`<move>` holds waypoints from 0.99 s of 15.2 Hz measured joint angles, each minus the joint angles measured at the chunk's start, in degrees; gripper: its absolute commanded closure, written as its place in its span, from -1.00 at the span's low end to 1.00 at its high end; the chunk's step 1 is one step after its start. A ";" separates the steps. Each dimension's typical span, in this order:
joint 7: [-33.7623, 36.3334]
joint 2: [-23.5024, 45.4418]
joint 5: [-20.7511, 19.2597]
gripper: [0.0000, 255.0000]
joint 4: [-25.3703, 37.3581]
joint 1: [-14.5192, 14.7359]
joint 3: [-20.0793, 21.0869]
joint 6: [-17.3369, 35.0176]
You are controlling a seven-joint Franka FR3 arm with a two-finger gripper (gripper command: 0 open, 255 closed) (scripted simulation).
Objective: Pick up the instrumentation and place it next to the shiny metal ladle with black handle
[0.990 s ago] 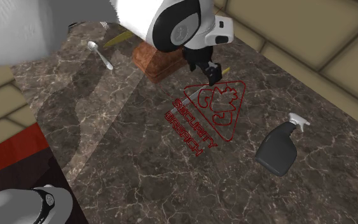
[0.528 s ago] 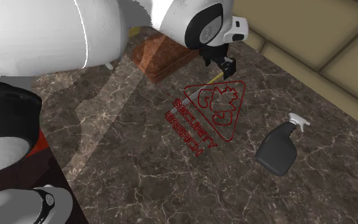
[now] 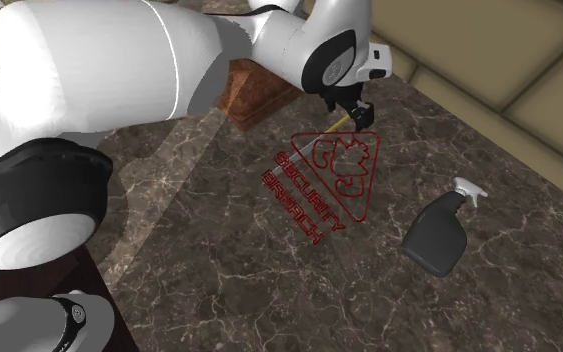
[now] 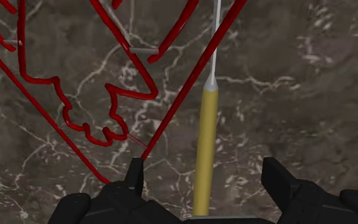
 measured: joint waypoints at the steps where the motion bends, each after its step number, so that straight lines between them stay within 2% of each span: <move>1: 0.01 0.42 -0.04 -1.00 0.19 0.01 -0.04 0.22; 7: 0.03 0.83 -0.11 -1.00 0.57 0.02 -0.09 0.46; 8: 0.01 0.83 -0.10 1.00 0.58 0.01 -0.08 0.46; 15: 0.15 -2.67 -0.32 1.00 -3.29 -0.66 -0.32 2.25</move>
